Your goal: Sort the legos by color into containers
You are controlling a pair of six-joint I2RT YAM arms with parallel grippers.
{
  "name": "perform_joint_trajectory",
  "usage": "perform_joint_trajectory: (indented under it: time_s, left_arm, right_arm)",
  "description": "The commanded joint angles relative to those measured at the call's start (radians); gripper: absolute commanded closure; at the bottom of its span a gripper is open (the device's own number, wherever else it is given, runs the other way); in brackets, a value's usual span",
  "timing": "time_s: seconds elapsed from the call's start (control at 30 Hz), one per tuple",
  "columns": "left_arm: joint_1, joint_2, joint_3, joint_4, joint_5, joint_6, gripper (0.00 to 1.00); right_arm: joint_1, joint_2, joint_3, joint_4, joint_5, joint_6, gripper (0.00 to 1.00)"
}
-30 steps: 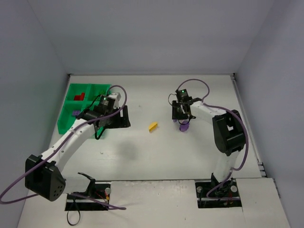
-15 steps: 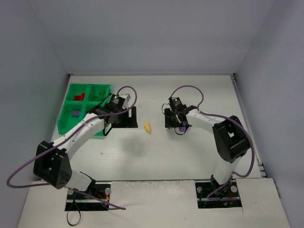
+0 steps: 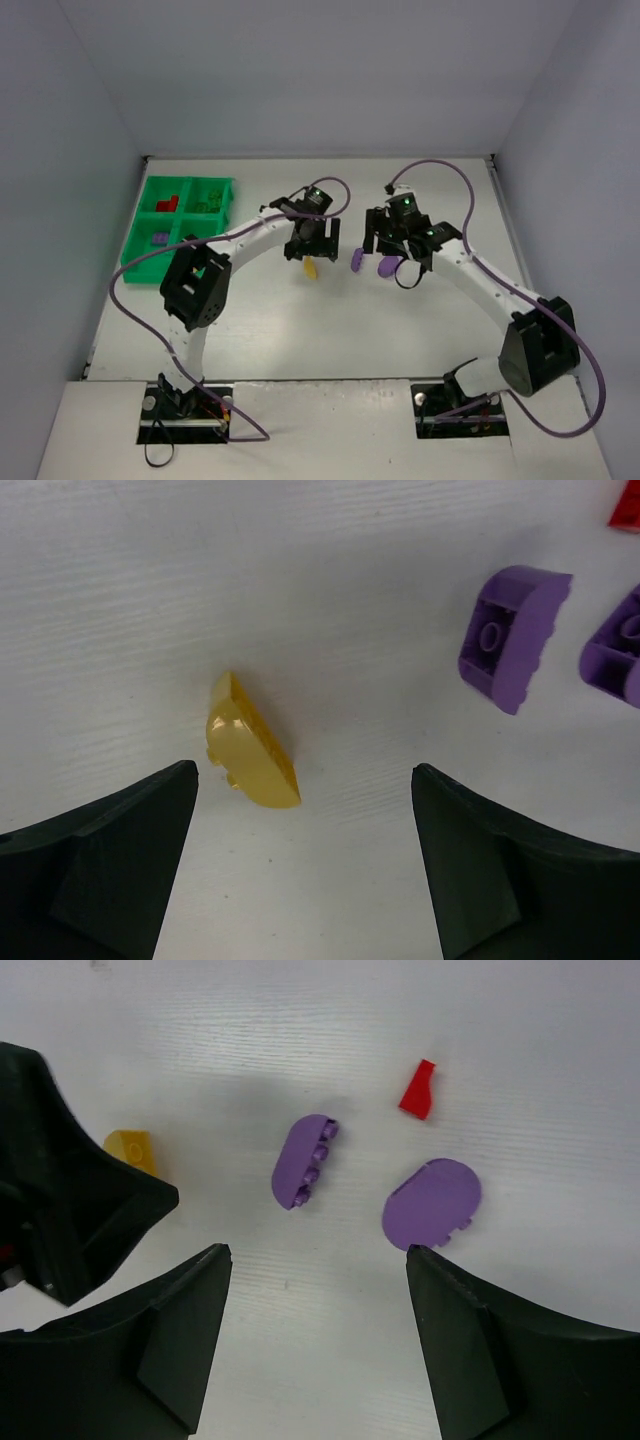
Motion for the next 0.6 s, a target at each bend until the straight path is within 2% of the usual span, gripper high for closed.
perform_joint_trajectory:
  time_s: [0.0, 0.1, 0.17, 0.2, 0.23, 0.27, 0.3, 0.33, 0.37, 0.4, 0.5, 0.57]
  left_arm:
    - [-0.016, 0.022, 0.053, -0.107, -0.078, -0.058, 0.18]
    - [-0.016, 0.036, 0.025, -0.104, -0.102, -0.064, 0.19]
    - [-0.016, 0.045, 0.014, -0.103, -0.119, -0.063, 0.24]
    - [-0.016, 0.052, 0.011, -0.103, -0.119, -0.063, 0.31]
    - [-0.016, 0.058, 0.008, -0.104, -0.119, -0.063, 0.46]
    - [-0.016, 0.056, 0.002, -0.096, -0.119, -0.063, 0.54]
    - [-0.018, 0.052, -0.002, -0.096, -0.124, -0.063, 0.68]
    - [-0.018, 0.030, -0.005, -0.099, -0.150, -0.064, 0.91]
    - [-0.016, 0.015, -0.006, -0.109, -0.165, -0.054, 0.97]
    - [-0.016, -0.005, -0.001, -0.121, -0.185, -0.046, 1.00]
    - [0.005, -0.133, 0.007, -0.182, -0.279, 0.004, 1.00]
    - [0.059, -0.197, -0.022, -0.211, -0.314, 0.041, 1.00]
  right_arm:
    - [-0.048, -0.105, -0.036, -0.048, 0.040, -0.015, 0.32]
    - [-0.109, -0.173, -0.073, -0.058, 0.015, -0.029, 0.32]
    - [-0.149, -0.211, -0.094, -0.065, 0.004, -0.040, 0.32]
    - [-0.157, -0.220, -0.102, -0.065, 0.006, -0.046, 0.32]
    - [-0.163, -0.226, -0.105, -0.066, 0.004, -0.054, 0.32]
    - [-0.168, -0.236, -0.113, -0.068, 0.004, -0.054, 0.32]
    - [-0.168, -0.237, -0.114, -0.069, 0.004, -0.057, 0.32]
    - [-0.169, -0.237, -0.116, -0.071, 0.004, -0.060, 0.32]
    - [-0.169, -0.239, -0.119, -0.071, 0.004, -0.060, 0.32]
    - [-0.169, -0.237, -0.119, -0.071, 0.004, -0.060, 0.32]
    - [-0.171, -0.240, -0.122, -0.071, -0.024, -0.063, 0.33]
    - [-0.171, -0.243, -0.120, -0.071, -0.028, -0.067, 0.33]
